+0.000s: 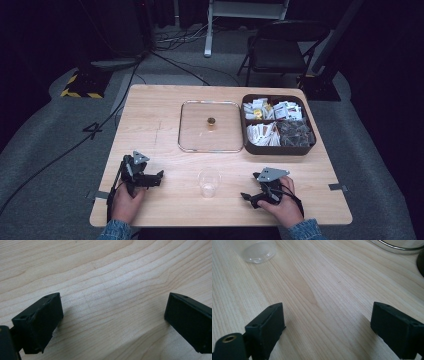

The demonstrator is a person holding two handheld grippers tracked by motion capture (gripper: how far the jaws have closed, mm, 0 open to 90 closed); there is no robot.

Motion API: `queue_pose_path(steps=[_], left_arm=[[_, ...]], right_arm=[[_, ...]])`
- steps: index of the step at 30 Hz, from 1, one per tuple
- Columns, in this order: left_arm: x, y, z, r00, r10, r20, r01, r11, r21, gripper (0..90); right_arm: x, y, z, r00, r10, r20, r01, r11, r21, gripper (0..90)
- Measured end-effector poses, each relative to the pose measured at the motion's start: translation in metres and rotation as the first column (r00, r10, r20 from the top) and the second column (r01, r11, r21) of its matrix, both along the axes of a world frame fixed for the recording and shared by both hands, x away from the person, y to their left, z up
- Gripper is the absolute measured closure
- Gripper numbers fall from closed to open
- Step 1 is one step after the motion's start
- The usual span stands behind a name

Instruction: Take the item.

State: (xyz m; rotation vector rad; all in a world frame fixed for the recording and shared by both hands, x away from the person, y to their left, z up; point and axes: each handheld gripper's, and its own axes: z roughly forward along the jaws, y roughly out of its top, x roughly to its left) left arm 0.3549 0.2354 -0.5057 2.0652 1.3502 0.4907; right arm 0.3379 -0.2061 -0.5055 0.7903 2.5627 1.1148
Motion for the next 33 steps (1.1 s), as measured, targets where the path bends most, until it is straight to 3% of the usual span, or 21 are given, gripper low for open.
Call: queue_pose_path(steps=[17, 22, 24, 33], left_arm=[[-0.001, 0.000, 0.000, 1.0000, 0.001, -0.002, -0.001, 1.0000, -0.002, 2.3], [-0.001, 0.000, 0.000, 1.0000, 0.000, -0.002, 0.000, 1.0000, -0.002, 2.2], [-0.001, 0.000, 0.000, 1.0000, 0.000, -0.002, 0.000, 1.0000, -0.002, 2.2], [0.000, 0.000, 0.000, 1.0000, -0.005, -0.001, 0.005, 1.0000, 0.001, 2.1]], right_arm=[[0.001, 0.001, 0.000, 1.0000, 0.004, -0.001, -0.004, 1.000, -0.001, 12.0], [0.001, -0.001, 0.001, 0.9998, 0.017, 0.010, -0.017, 1.000, 0.017, 25.5], [0.001, -0.001, 0.004, 0.9995, 0.031, -0.007, -0.030, 0.999, 0.030, 28.5], [-0.003, -0.004, 0.027, 0.9996, 0.028, 0.005, -0.028, 0.998, 0.060, 28.0]])
